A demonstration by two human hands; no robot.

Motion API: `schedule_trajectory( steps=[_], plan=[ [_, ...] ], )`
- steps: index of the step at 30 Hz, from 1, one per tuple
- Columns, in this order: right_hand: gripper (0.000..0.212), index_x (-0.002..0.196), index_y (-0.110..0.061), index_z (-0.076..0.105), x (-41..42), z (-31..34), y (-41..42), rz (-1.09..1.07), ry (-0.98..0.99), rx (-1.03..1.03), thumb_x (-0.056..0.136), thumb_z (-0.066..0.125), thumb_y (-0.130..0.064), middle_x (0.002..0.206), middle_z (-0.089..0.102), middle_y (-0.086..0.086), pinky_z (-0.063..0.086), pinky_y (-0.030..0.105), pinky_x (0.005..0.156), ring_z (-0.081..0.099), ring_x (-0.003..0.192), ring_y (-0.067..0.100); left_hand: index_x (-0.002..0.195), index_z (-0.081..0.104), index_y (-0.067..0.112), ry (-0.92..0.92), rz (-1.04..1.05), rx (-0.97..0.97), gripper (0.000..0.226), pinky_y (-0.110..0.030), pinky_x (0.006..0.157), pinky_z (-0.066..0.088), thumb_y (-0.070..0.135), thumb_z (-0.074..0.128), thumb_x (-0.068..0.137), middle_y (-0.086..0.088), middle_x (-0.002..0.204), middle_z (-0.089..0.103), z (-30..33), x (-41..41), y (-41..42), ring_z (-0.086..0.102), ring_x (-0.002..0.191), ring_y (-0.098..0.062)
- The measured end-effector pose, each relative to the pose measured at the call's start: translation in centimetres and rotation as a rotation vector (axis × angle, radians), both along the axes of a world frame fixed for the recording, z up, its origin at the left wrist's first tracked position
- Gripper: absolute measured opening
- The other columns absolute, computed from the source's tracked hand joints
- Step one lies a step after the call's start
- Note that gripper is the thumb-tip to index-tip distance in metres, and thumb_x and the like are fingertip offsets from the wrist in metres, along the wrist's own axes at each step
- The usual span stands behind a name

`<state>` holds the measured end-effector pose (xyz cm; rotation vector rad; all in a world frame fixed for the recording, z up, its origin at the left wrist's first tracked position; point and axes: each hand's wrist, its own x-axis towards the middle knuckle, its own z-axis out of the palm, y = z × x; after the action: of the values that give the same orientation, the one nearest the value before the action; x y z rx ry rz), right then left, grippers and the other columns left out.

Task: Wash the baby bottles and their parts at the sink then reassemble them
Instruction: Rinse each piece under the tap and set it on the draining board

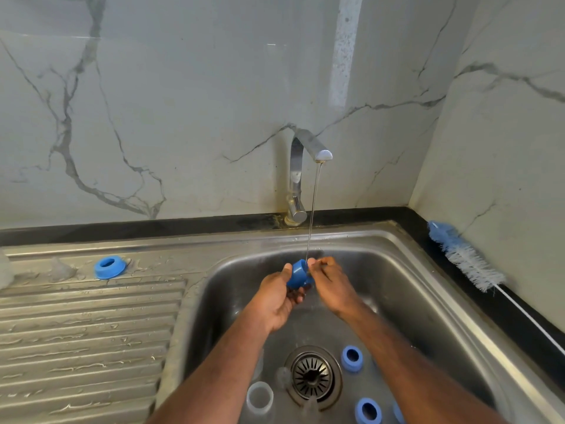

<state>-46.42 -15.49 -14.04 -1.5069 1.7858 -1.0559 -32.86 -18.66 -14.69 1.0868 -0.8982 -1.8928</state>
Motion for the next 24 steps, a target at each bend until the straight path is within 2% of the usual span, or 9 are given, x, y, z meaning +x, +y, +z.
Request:
schedule_trajectory(
  steps=[3,5,7,8,10,13,17,21,24],
  plan=[
    [0.017,0.104,-0.035,0.054,0.0,0.4,0.2,0.043,-0.128,-0.044,0.108,0.038,-0.038,0.139,0.045,0.003,0.045,0.036,0.106,0.053,0.122,0.018,0.125,0.057,0.001,0.001,-0.013,0.007,0.037,-0.025,0.052,0.049,0.03,0.041,0.109,-0.016,0.088,0.066,0.2,-0.5,0.2,0.057,0.059,-0.014],
    [0.025,0.123,-0.032,0.052,0.0,0.9,0.6,0.098,-0.216,0.018,0.108,0.035,-0.041,0.128,0.054,-0.001,0.046,0.026,0.094,0.056,0.117,0.01,0.125,0.058,0.003,0.009,0.005,0.018,0.038,-0.025,0.052,0.049,0.032,0.039,0.109,-0.015,0.085,0.068,0.3,-0.2,0.0,0.057,0.059,-0.014],
    [0.036,0.121,-0.029,0.056,-0.1,1.0,0.6,0.072,-0.208,0.087,0.107,0.03,-0.049,0.117,0.062,-0.004,0.043,0.024,0.086,0.057,0.107,0.001,0.124,0.059,0.003,0.011,0.007,0.027,0.04,-0.025,0.053,0.048,0.033,0.038,0.109,-0.014,0.081,0.07,0.2,0.2,-0.1,0.056,0.059,-0.013],
    [0.038,0.116,-0.029,0.057,-0.1,0.9,0.5,0.027,-0.158,0.086,0.106,0.028,-0.051,0.117,0.063,-0.003,0.043,0.027,0.088,0.058,0.106,0.005,0.124,0.059,0.002,0.008,-0.007,0.03,0.041,-0.025,0.053,0.047,0.034,0.038,0.109,-0.014,0.079,0.069,0.1,0.2,-0.1,0.056,0.059,-0.014],
    [0.041,0.126,-0.026,0.053,0.0,0.7,0.5,-0.017,-0.072,0.032,0.106,0.029,-0.052,0.127,0.058,0.003,0.044,0.033,0.097,0.057,0.113,0.014,0.124,0.059,0.001,0.004,-0.04,0.039,0.044,-0.025,0.051,0.047,0.036,0.038,0.109,-0.014,0.077,0.067,0.0,-0.2,0.2,0.057,0.059,-0.015],
    [0.049,0.148,-0.024,0.039,0.4,0.9,0.8,0.096,-0.159,0.022,0.106,0.032,-0.048,0.144,0.043,0.001,0.042,0.035,0.107,0.048,0.126,0.016,0.123,0.061,0.0,0.001,-0.036,0.036,0.043,-0.026,0.053,0.048,0.036,0.04,0.108,-0.015,0.081,0.069,0.0,-0.3,0.2,0.058,0.06,-0.015],
    [0.063,0.132,-0.017,0.059,0.1,1.0,0.6,-0.036,-0.124,0.131,0.104,0.022,-0.058,0.127,0.06,0.001,0.039,0.036,0.107,0.053,0.117,0.013,0.124,0.06,0.0,0.008,-0.026,0.018,0.04,-0.026,0.055,0.049,0.032,0.041,0.108,-0.018,0.09,0.069,0.0,0.1,0.2,0.058,0.061,-0.014],
    [0.047,0.144,-0.021,0.042,0.3,0.9,1.0,0.07,-0.19,0.077,0.108,0.026,-0.047,0.141,0.049,0.006,0.044,0.023,0.087,0.052,0.111,0.008,0.125,0.059,0.001,-0.011,-0.036,0.036,0.042,-0.027,0.054,0.05,0.035,0.04,0.108,-0.018,0.087,0.068,0.0,-0.3,0.5,0.059,0.061,-0.016],
    [0.062,0.137,-0.018,0.055,0.4,1.1,0.9,0.036,-0.181,0.184,0.105,0.019,-0.057,0.126,0.056,-0.001,0.048,0.037,0.09,0.054,0.116,0.015,0.126,0.059,0.001,0.002,-0.026,0.049,0.042,-0.026,0.051,0.049,0.035,0.04,0.108,-0.021,0.093,0.069,-0.2,0.2,0.1,0.057,0.06,-0.015]
  ],
)
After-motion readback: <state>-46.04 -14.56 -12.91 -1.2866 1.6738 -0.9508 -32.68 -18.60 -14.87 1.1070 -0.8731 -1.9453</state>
